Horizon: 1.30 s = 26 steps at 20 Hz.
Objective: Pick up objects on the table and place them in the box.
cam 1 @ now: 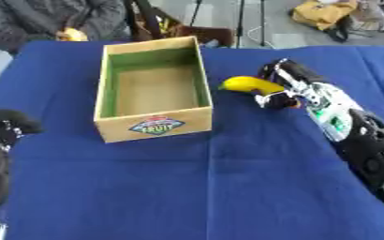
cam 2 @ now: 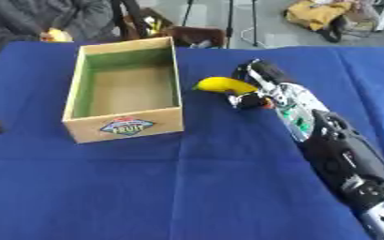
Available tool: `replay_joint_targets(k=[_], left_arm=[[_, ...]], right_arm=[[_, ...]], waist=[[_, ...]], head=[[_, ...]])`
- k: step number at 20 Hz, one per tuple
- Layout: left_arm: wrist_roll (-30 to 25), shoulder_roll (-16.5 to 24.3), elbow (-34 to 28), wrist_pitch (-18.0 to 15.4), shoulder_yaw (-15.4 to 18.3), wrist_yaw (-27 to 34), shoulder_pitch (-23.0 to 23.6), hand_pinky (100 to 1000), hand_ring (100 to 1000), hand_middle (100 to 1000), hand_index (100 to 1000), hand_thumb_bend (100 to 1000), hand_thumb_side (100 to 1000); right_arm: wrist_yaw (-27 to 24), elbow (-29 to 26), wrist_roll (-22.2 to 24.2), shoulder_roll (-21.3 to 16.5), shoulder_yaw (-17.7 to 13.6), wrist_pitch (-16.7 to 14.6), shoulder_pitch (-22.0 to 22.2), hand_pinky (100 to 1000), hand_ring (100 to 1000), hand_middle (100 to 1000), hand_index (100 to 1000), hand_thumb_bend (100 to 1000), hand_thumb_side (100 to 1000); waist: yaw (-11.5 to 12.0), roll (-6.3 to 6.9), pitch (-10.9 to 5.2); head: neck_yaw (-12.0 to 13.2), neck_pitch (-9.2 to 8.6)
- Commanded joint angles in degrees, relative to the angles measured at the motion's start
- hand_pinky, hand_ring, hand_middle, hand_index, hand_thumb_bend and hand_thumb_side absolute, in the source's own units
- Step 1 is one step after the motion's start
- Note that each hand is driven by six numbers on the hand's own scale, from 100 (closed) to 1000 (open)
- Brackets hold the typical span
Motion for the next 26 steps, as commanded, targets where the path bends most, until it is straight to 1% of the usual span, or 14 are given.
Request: replay_joint_targets(k=[1,3,5,9,20,21,23,24,25,26], left_arm=[[-0.1,0.5,-0.6,-0.1,0.1,0.1,-0.7,607,570,463,555,506,959],[-0.1,0.5,-0.7,-0.1,0.1,0.1,-0.7,607,569,463,555,507,959],[-0.1,0.5,-0.6,-0.1,0.1,0.1,-0.7,607,569,463,555,507,959],[-0.1,0.6,-0.7,-0.1,0.1,0.1,-0.7,607,569,463,556,508,959],[-0.1,0.7,-0.7,-0.2,0.2,-0.1,-0.6,607,569,464,556,508,959],[0.0,0.7,-0.7,-0.2,0.2,-0.1,-0.6,607,569,464,556,508,959],[-0.1,0.6,-0.7,-0.2,0.2,-0.1,-0.6,607,569,464,556,508,959],[-0.1,0.6,-0.7,-0.2,0.2,-0.1,-0.6,607,570,464,556,508,959],[-0.1,0.6,-0.7,-0.1,0.2,-0.1,-0.6,607,570,464,556,508,959],[-0.1,0.6,-0.7,-0.1,0.2,-0.1,-0.6,607,570,464,556,508,959]], right_arm=[[-0.4,-1.2,-0.5,-1.5,-0.2,0.1,-0.6,488,475,484,579,129,246],[-0.6,-1.4,-0.7,-1.6,-0.2,0.1,-0.6,486,474,482,577,132,242],[-0.7,-1.8,-0.9,-1.6,-0.1,0.0,-0.7,485,473,481,575,155,228],[-1.0,-2.9,-0.9,-1.9,0.0,-0.1,-0.9,484,471,480,574,159,222],[-3.2,-8.0,-0.6,-3.3,0.5,0.5,-1.6,483,470,481,574,177,208],[-3.3,-8.2,-0.4,-3.4,0.5,0.6,-1.6,490,475,489,583,209,224],[-3.2,-8.5,-0.1,-3.5,0.6,0.7,-1.6,498,482,499,596,239,243],[-3.1,-8.5,0.1,-3.5,0.7,0.8,-1.6,542,537,567,669,361,323],[-2.9,-8.4,0.4,-3.5,0.7,0.8,-1.5,567,570,601,702,406,356],[-2.6,-8.2,0.7,-3.4,0.8,0.9,-1.4,581,592,622,721,426,370]], waist=[[-0.1,0.02,-1.14],[-0.1,0.01,-1.16],[-0.1,0.00,-1.19],[-0.2,-0.02,-1.27],[-0.7,-0.06,-1.84],[-0.7,-0.09,-1.89],[-0.7,-0.11,-1.93],[-0.7,-0.10,-1.94],[-0.7,-0.09,-1.94],[-0.7,-0.07,-1.93]], head=[[0.0,-0.63],[0.0,-0.67],[0.1,-0.68],[0.2,-0.73],[0.2,-1.04],[0.2,-1.11],[0.2,-1.20],[0.2,-1.22],[0.1,-1.24],[0.1,-1.25]])
